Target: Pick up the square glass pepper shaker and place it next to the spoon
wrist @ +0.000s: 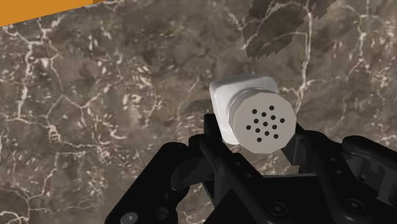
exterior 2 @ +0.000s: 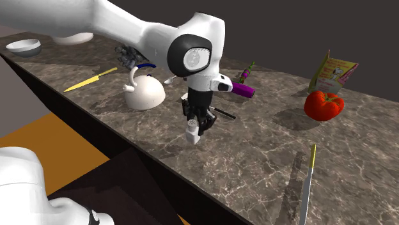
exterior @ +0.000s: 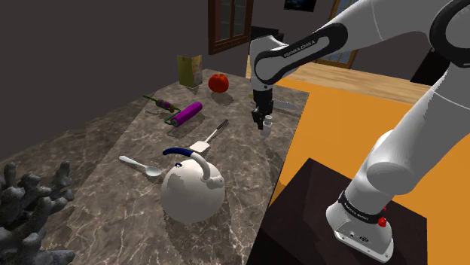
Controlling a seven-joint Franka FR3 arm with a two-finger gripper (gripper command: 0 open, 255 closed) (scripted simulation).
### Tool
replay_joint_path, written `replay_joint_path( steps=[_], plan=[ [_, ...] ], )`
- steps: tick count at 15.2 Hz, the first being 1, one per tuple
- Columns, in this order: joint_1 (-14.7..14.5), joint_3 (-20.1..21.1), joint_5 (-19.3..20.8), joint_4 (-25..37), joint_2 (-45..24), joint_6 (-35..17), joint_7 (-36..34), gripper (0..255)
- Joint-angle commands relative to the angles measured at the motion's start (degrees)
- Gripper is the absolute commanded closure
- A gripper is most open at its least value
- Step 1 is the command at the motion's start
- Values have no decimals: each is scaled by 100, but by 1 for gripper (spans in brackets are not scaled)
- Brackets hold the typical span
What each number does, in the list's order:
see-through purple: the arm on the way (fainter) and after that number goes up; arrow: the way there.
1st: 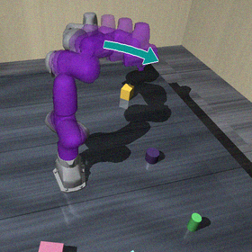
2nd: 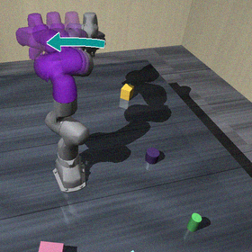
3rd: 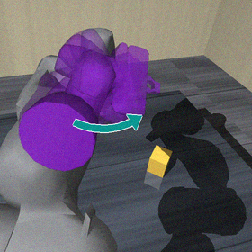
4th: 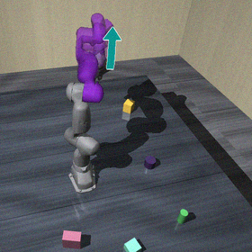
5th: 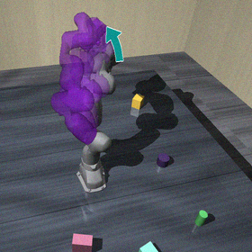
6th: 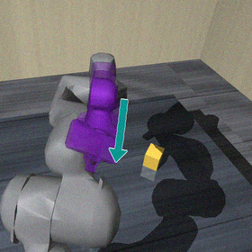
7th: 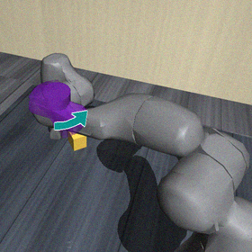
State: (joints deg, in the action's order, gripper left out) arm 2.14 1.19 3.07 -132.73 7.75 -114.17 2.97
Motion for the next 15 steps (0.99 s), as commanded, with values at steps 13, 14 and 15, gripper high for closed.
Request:
replay_joint_path(
  steps=[13,14,15],
  plan=[
    [-5,0,-29,712,416,1129,62,255],
    [-5,1,-30,771,434,1206,66,255],
    [-5,1,-31,832,451,1284,70,255]
  ],
)
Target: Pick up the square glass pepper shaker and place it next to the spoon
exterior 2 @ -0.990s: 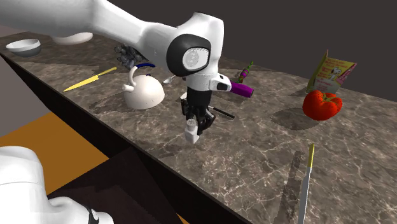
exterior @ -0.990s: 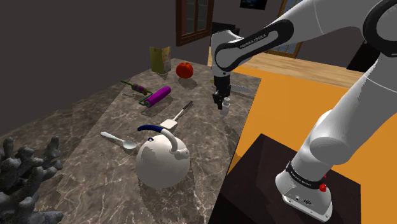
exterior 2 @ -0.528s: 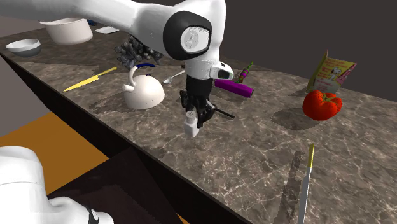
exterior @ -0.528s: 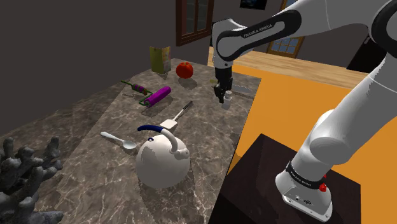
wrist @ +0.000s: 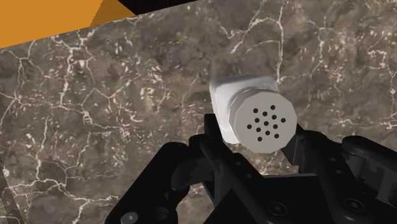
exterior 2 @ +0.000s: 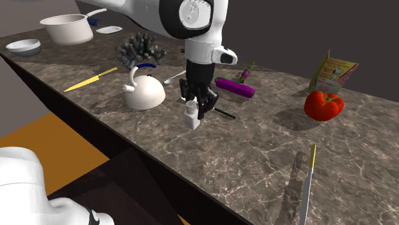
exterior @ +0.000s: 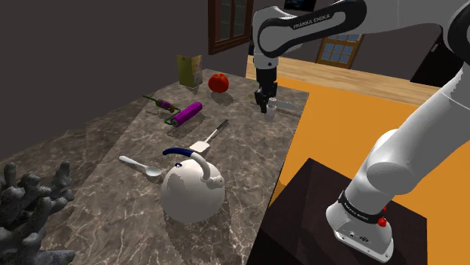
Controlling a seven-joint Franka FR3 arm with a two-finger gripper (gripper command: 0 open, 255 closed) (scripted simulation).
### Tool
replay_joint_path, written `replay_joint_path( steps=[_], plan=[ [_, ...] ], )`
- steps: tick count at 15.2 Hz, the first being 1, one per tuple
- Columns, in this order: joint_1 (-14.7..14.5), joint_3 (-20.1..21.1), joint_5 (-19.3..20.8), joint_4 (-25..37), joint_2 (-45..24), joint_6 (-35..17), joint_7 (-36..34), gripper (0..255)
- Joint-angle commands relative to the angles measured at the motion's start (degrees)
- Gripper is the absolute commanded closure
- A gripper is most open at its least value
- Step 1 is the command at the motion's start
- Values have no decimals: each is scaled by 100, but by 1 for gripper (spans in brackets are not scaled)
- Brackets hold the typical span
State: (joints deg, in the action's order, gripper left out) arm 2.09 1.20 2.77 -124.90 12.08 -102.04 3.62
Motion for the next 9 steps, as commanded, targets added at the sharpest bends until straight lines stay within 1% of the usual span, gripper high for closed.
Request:
replay_joint_path(
  steps=[1,7,8,9],
  plan=[
    [0,0,-2,111,35,148,8,255],
    [-1,1,-7,507,102,611,29,255],
    [-1,1,-8,525,105,631,30,255],
    [-45,64,-37,646,-52,600,-71,255]
  ],
)
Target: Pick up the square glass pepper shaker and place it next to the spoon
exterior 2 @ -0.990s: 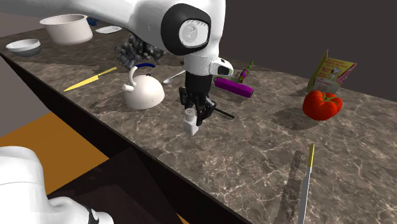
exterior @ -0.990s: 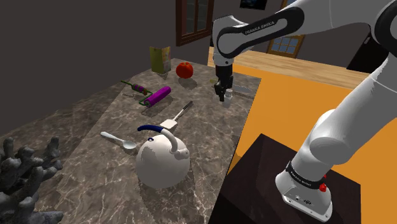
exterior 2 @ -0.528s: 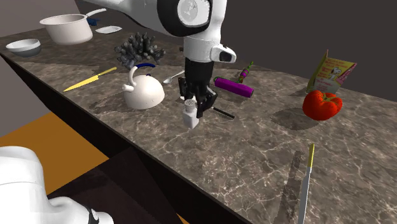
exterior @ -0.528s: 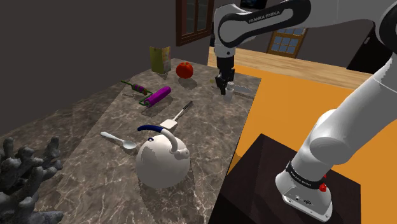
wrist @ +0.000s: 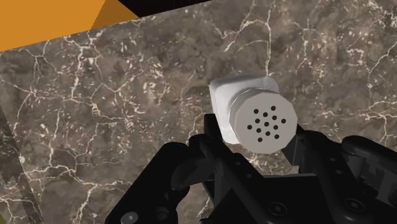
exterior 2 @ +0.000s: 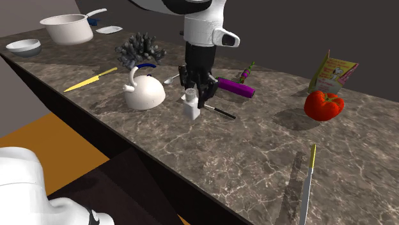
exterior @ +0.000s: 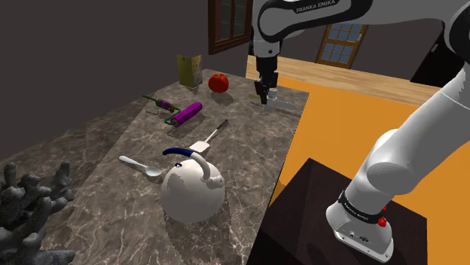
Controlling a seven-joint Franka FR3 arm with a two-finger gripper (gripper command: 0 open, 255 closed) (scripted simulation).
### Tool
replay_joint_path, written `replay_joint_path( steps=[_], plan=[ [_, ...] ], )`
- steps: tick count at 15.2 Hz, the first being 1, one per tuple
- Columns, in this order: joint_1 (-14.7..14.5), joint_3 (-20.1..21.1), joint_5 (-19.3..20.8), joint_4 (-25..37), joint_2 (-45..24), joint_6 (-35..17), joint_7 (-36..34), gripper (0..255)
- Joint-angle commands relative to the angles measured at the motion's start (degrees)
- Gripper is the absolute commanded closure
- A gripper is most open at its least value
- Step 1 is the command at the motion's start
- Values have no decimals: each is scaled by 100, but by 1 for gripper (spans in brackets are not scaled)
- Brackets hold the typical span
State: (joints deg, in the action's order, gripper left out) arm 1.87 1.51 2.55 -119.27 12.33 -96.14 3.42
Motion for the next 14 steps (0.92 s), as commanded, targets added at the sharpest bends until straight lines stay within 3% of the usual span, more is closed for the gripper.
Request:
replay_joint_path(
  steps=[1,14],
  plan=[
    [-66,93,-40,209,-237,-18,-151,255],
    [-686,687,-33,2576,-2611,20,-1368,255]
  ],
)
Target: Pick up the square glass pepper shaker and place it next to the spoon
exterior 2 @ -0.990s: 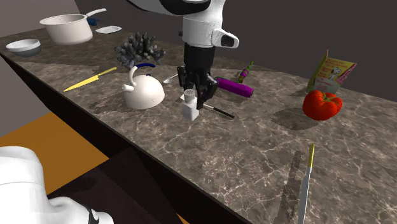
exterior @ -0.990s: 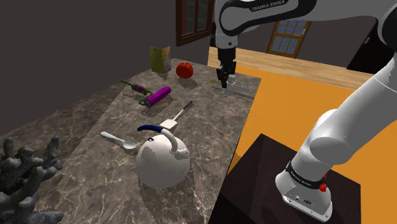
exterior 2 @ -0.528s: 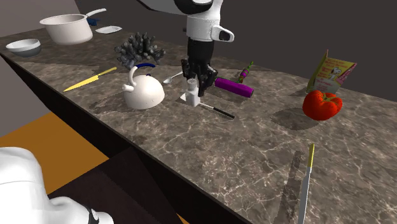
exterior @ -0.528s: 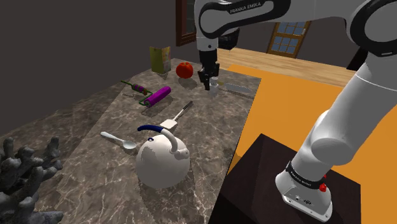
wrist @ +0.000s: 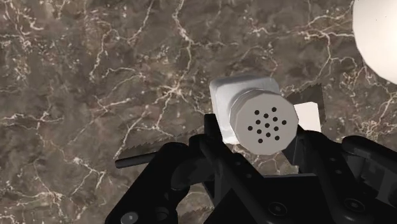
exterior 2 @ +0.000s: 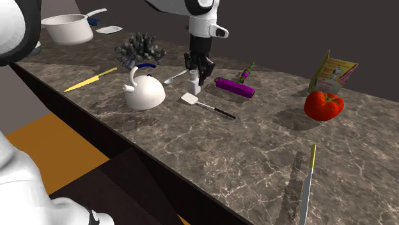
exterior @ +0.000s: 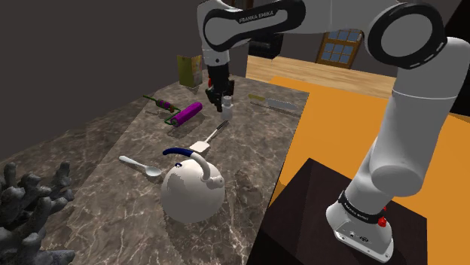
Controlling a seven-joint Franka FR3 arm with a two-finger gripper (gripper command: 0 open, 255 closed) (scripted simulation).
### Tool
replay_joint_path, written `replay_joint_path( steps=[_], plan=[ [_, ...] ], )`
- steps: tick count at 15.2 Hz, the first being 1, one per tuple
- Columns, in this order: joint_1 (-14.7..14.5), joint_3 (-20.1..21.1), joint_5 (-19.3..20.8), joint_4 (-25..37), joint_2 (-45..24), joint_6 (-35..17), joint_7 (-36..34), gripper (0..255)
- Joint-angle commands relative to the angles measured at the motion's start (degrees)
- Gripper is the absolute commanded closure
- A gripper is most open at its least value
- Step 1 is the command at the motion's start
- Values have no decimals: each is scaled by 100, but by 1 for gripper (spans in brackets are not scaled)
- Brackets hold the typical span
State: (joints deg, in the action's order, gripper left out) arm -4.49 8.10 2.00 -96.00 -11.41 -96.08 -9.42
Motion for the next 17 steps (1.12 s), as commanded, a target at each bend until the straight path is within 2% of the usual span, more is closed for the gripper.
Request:
replay_joint_path(
  steps=[1,5,8,10,11,12,17],
  plan=[
    [-109,55,44,500,-448,58,-167,255],
    [-371,134,146,1662,-1360,320,-473,255],
    [-605,159,235,2784,-2161,648,-666,255],
    [-790,158,299,3765,-2810,980,-771,255],
    [-899,149,334,4407,-3213,1216,-812,255],
    [-1038,129,374,5311,-3757,1572,-840,255],
    [-978,133,358,4596,-3573,1045,-857,255]
  ],
)
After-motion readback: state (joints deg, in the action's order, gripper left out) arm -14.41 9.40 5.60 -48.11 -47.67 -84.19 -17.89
